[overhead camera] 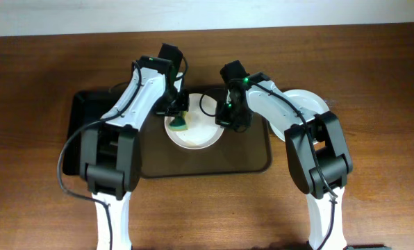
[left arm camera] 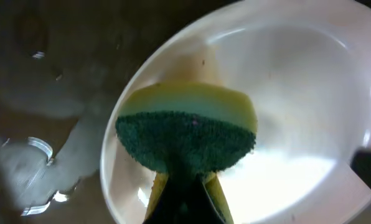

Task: Clean dirty plates on tray and stack at the side

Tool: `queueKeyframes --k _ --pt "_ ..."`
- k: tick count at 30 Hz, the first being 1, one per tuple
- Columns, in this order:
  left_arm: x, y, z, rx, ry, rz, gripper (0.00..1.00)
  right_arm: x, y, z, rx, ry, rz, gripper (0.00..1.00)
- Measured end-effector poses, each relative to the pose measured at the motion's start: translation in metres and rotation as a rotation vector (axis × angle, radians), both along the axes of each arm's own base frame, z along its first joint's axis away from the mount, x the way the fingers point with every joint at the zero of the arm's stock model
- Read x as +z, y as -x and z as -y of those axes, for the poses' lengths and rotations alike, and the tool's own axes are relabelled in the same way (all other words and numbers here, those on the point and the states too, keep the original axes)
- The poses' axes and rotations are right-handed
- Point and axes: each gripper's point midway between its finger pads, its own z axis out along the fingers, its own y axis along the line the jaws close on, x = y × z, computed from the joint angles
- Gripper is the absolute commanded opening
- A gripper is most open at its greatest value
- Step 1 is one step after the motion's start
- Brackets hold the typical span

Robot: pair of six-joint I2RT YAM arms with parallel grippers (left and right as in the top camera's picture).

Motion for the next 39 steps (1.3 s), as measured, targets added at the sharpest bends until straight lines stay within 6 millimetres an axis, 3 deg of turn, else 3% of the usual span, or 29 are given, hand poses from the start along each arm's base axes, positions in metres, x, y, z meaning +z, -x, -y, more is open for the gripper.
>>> queueKeyframes --k 3,9,13,16,19,23,26,28,33,39 --pt "-0.021 0.000 0.001 -0.014 -0.001 -0.028 0.01 0.000 0.000 0.000 0.000 0.000 0.000 0.04" --pt "-0.014 0.006 0.005 -0.017 0.028 -0.072 0.01 0.000 0.000 0.000 0.000 0.001 -0.001 0.04" --pt "0.022 0.001 0.010 -0.028 0.086 -0.102 0.01 0.000 0.001 0.000 0.000 0.002 -0.002 0.04" --pt "0.072 -0.030 0.001 -0.008 0.136 0.014 0.01 0.000 0.000 0.000 0.000 0.001 -0.002 0.04" --pt "0.127 -0.065 -0.024 0.041 0.172 0.185 0.01 0.000 0.006 0.002 0.020 0.011 -0.018 0.04" --pt "0.146 -0.076 -0.045 0.081 0.178 0.245 0.01 0.006 0.015 0.015 0.047 0.070 -0.036 0.04" --pt "0.145 -0.074 -0.044 0.081 0.177 0.235 0.01 0.034 0.015 0.036 0.042 0.174 0.025 0.04" --pt "0.145 -0.074 -0.043 0.077 0.177 0.234 0.01 0.085 0.009 0.061 0.018 0.279 0.162 0.04" --pt "0.145 -0.074 -0.042 0.076 0.175 0.238 0.01 0.154 0.013 0.096 0.002 0.523 0.360 0.04" --pt "0.145 -0.075 -0.042 0.076 0.175 0.239 0.01 0.196 0.037 0.092 0.049 0.920 0.556 0.04"
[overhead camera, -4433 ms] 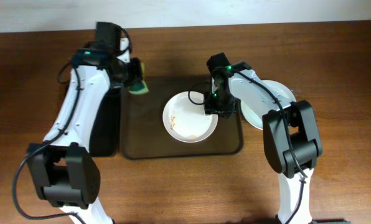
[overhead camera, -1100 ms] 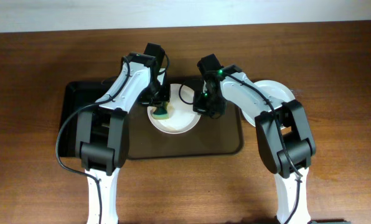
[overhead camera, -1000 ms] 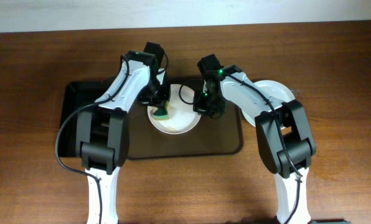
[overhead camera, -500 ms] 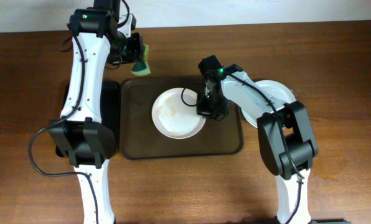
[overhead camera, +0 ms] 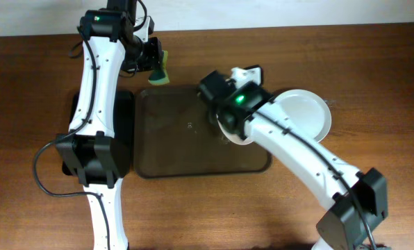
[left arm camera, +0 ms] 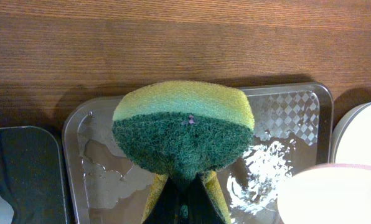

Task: Clean dirty plates on tray and stack at the side

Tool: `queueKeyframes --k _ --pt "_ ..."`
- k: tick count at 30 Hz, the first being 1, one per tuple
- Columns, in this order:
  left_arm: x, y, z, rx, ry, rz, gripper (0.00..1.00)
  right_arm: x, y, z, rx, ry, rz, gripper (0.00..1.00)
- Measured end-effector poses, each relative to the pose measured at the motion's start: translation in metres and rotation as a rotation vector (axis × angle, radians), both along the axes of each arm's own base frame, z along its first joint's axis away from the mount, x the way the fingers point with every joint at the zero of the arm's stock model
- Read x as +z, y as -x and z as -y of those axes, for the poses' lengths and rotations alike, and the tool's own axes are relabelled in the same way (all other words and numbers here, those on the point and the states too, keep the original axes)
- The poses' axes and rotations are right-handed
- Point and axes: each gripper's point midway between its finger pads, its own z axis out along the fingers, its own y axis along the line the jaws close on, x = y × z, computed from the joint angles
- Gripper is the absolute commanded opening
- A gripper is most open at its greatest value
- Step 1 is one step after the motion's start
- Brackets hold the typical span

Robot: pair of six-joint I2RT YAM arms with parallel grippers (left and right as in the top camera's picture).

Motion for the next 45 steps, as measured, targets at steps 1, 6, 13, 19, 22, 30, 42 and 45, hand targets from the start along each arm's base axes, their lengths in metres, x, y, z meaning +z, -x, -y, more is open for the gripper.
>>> queueKeyframes --k 1,6,13,19,22,30,42,45 --pt "0.000 0.000 0.000 0.000 0.000 0.001 0.01 0.006 0.003 -0.001 -0.001 0.040 0.033 0.04" --pt "0.000 0.000 0.000 0.000 0.000 0.000 0.01 0.031 0.014 -0.006 -0.004 0.157 0.171 0.04" --pt "0.000 0.000 0.000 0.000 0.000 0.000 0.01 0.043 0.013 -0.006 -0.030 0.172 0.257 0.04" --pt "0.001 -0.002 0.000 0.000 0.001 0.010 0.01 0.017 0.010 0.020 -0.170 -0.035 0.131 0.04" --pt "0.001 -0.004 0.000 0.000 0.002 0.016 0.01 0.019 0.004 0.042 -0.240 -0.191 0.101 0.04" --pt "0.001 -0.005 -0.001 0.002 -0.005 0.020 0.01 0.008 -0.013 0.158 -0.450 -0.577 -0.014 0.04" --pt "0.001 -0.005 -0.001 0.003 -0.006 0.023 0.01 -0.126 -0.001 0.199 -0.522 -0.725 -0.144 0.09" --pt "0.001 -0.005 -0.001 0.003 -0.005 0.023 0.01 -0.141 0.007 0.198 -0.542 -0.728 -0.152 0.20"
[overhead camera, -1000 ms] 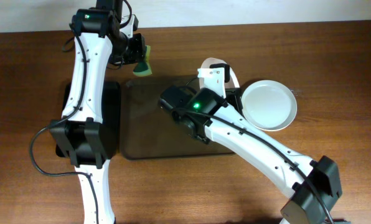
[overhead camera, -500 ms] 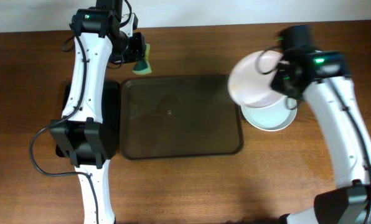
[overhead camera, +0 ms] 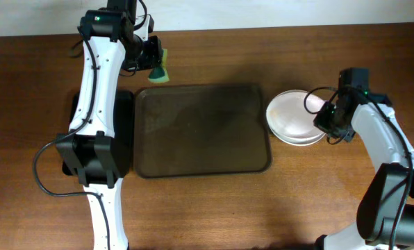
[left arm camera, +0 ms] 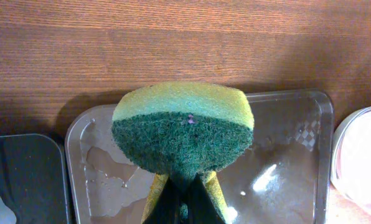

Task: Clean dirty plates on tray and stack at the side

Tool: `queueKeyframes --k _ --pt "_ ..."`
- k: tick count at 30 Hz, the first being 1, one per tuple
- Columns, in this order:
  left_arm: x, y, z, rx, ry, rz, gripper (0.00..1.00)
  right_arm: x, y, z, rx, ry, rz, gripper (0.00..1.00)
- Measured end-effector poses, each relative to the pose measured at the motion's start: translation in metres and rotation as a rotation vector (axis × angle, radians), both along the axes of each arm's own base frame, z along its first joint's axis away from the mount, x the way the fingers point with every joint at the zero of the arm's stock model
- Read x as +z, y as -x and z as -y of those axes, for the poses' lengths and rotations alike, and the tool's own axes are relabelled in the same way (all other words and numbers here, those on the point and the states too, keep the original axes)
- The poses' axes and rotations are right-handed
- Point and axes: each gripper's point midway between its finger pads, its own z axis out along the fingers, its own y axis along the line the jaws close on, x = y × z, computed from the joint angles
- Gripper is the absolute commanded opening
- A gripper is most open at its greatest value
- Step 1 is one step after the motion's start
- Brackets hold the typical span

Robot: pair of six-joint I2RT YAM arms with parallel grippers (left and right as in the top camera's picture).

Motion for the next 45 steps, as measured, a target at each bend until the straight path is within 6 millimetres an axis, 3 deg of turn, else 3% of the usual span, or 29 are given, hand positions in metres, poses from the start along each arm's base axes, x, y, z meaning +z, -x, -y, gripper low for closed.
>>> queueKeyframes --k 3,7,10,15,17,20,22,25,29,34,37,38,39,41,42,45 --pt "0.000 0.001 0.000 0.000 0.000 -0.003 0.01 -0.002 -0.002 0.000 -0.013 -0.005 0.012 0.38" --pt "-0.002 0.008 -0.002 0.001 -0.004 -0.034 0.01 0.000 -0.002 -0.013 0.027 -0.072 0.010 0.40" --pt "0.004 0.016 -0.012 0.019 -0.006 -0.060 0.01 0.020 -0.012 -0.025 0.084 -0.123 0.034 0.42" --pt "0.036 0.055 -0.055 0.134 -0.016 -0.133 0.01 0.087 -0.049 -0.062 0.233 -0.154 0.168 0.54" --pt "0.063 0.067 -0.079 0.195 -0.043 -0.090 0.01 0.106 -0.058 -0.085 0.299 -0.160 0.221 0.57" --pt "0.087 0.076 -0.096 0.240 -0.062 -0.031 0.01 0.109 -0.058 -0.112 0.368 -0.165 0.224 0.66" --pt "0.088 0.082 -0.101 0.253 -0.087 -0.035 0.01 0.109 -0.056 -0.130 0.412 -0.167 0.221 0.71" --pt "0.039 0.101 -0.116 0.309 -0.180 -0.214 0.01 0.109 -0.055 -0.141 0.442 -0.152 0.221 0.74" --pt "-0.027 0.128 -0.136 0.398 -0.286 -0.431 0.01 0.109 -0.057 -0.139 0.440 -0.136 0.228 0.75" --pt "-0.083 0.114 -0.161 0.482 -0.314 -0.395 0.01 0.109 -0.056 -0.138 0.437 -0.130 0.221 0.75" --pt "-0.116 0.116 -0.178 0.522 -0.317 -0.390 0.02 0.108 -0.053 -0.138 0.437 -0.131 0.211 0.75" --pt "-0.122 0.116 -0.182 0.533 -0.316 -0.384 0.11 0.107 -0.052 -0.138 0.436 -0.131 0.207 0.75" --pt "-0.128 0.117 -0.185 0.541 -0.314 -0.385 0.32 0.107 -0.052 -0.138 0.436 -0.131 0.204 0.75" --pt "-0.139 0.121 -0.191 0.562 -0.309 -0.392 0.87 0.107 -0.051 -0.137 0.435 -0.132 0.201 0.75" --pt "-0.140 0.122 -0.192 0.565 -0.306 -0.393 0.99 0.106 -0.051 -0.137 0.435 -0.132 0.199 0.75" --pt "-0.141 0.120 -0.197 0.581 -0.289 -0.384 0.99 0.106 -0.050 -0.137 0.435 -0.132 0.198 0.75"
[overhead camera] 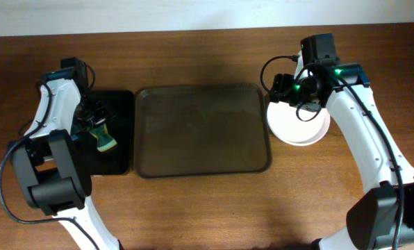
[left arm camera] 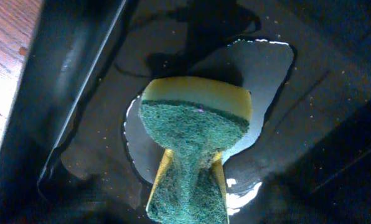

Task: Clean dirty plates on tray and stack at the side

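Note:
My left gripper (overhead camera: 101, 130) is shut on a yellow-and-green sponge (overhead camera: 107, 142), holding it low over the small black tray (overhead camera: 122, 104) at the left. In the left wrist view the sponge (left arm camera: 195, 130) is pinched at its waist above a puddle in the black tray (left arm camera: 79, 93). The large dark tray (overhead camera: 203, 132) in the middle carries no plates. White plates (overhead camera: 305, 128) lie stacked just right of it. My right gripper (overhead camera: 280, 89) hovers over the stack's upper left rim, its fingers looking spread with nothing between them.
The brown wooden table (overhead camera: 207, 208) runs all round the trays. The black tray touches the large tray's left side. The plate stack touches the large tray's right edge. A pale wall strip runs along the far edge.
My left arm has moved from the table's far edge down to the black tray, sponge still held. My right gripper has left the plate stack's right side and now hangs over its upper left rim.
First the sponge was in a plate that my right gripper held over the large tray. Then my left arm held the sponge at the far edge while the right carried the plate rightward. Later the plate lay on the stack. Now the sponge is over the black tray.

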Tool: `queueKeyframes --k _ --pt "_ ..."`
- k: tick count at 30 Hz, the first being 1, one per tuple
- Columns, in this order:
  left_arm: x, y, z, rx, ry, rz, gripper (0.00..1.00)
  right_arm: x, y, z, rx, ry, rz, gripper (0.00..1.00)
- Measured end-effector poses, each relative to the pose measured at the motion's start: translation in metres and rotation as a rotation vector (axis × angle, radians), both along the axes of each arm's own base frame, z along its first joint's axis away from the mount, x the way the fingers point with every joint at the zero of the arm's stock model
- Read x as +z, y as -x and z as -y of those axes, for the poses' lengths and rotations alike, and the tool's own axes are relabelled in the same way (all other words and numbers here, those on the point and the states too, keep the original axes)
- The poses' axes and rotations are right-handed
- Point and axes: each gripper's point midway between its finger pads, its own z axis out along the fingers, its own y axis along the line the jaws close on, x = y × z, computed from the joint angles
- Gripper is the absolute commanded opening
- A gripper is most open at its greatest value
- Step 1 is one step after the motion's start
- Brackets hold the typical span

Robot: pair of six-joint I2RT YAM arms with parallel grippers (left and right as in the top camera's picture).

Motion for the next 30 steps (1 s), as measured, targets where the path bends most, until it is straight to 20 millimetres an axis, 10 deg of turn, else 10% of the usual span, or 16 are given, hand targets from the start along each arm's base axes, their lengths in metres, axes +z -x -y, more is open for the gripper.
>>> queueKeyframes --k 6,14,23,25,27,30 --pt "0.021 -0.011 0.017 -0.029 0.058 0.076 0.99 0.000 0.000 0.000 0.000 0.001 -0.001 0.76" --pt "0.216 -0.020 0.050 -0.134 -0.006 0.614 0.99 0.000 -0.001 0.001 0.043 0.026 0.014 0.76" --pt "0.220 -0.019 0.051 -0.134 -0.008 0.622 0.99 0.038 -0.012 0.000 0.128 0.061 0.110 0.73" --pt "0.220 -0.019 0.051 -0.134 -0.008 0.622 0.99 0.058 -0.010 0.000 0.137 0.063 0.150 0.75" --pt "0.220 -0.019 0.051 -0.134 -0.008 0.622 0.99 0.083 0.000 0.000 0.145 0.062 0.190 0.98" --pt "0.220 -0.019 0.051 -0.134 -0.008 0.622 0.99 0.134 0.022 0.001 0.140 0.049 0.291 0.98"
